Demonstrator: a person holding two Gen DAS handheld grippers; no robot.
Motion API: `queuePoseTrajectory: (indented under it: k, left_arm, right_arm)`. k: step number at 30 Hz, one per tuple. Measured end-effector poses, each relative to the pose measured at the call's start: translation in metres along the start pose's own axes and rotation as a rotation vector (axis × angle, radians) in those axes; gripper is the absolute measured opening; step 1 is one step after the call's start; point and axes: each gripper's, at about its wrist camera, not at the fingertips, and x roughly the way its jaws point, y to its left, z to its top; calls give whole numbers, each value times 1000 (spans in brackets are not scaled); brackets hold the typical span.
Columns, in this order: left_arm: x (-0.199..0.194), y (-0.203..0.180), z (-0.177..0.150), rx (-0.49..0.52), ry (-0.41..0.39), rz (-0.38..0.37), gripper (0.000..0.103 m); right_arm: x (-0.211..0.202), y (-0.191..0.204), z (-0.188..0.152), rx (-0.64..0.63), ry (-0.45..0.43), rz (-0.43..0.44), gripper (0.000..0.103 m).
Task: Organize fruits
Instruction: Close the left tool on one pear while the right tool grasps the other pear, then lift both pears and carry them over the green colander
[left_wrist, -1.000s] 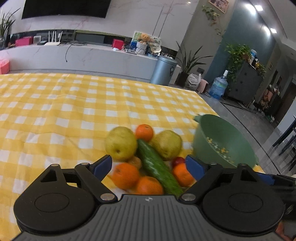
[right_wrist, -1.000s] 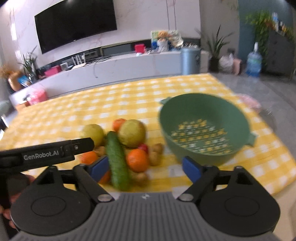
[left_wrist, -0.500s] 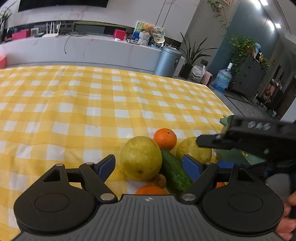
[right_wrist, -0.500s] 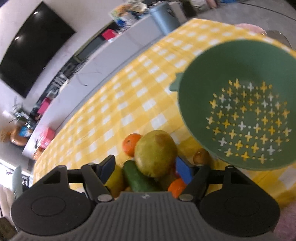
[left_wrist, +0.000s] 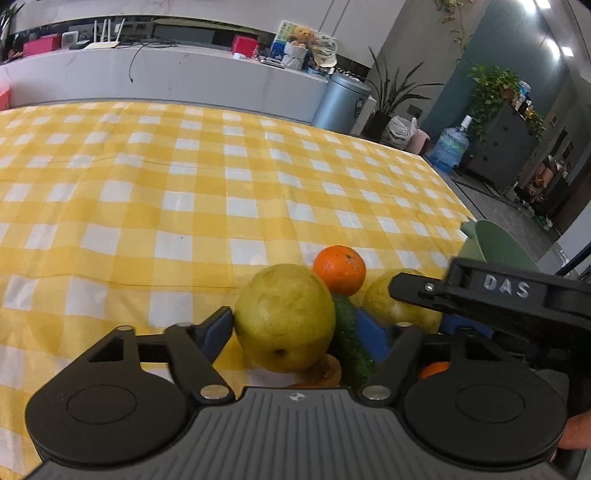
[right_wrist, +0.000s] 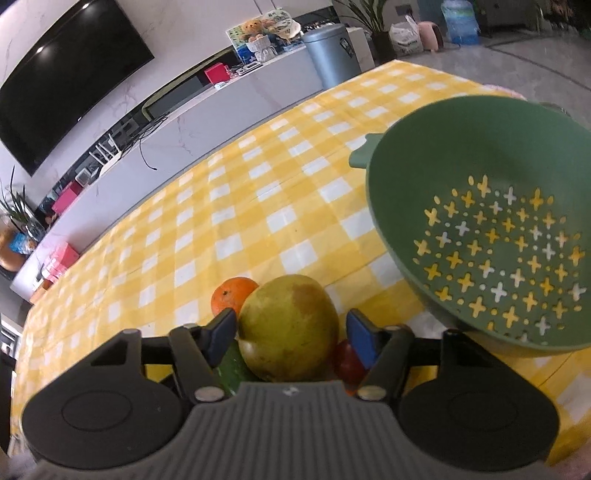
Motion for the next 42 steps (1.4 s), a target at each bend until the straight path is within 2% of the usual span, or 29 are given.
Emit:
queuePoseTrajectory:
  k: [2,7,15,20,29,36,42]
  left_arm:
    - [2,4,1,-5,2,6,70]
    - [2,14,2,-62,2,-28,69]
    - [-3,7,-1,0,5,5,69]
    - [-1,10,1,-16,-6,-4,69]
    - [-1,15,-1,-60,-19,-18,69]
    - [-7,15,-6,-66,-67,33,69]
    - [-13,22,-6,-103,-99,23,69]
  right_arm:
    - [0,1,-1,-18,2,4,58]
    - [0,-1,0,8,2,12,58]
    - [5,12,-1,-84,-7,-14,60]
    - [14,21,0,-155,-17,-64,61]
    - [13,18,-4,-152,-38,-55,60]
    - [0,22,-14,-182,-77,-28,60]
    - [-18,19,-9,-125,-139,63,60]
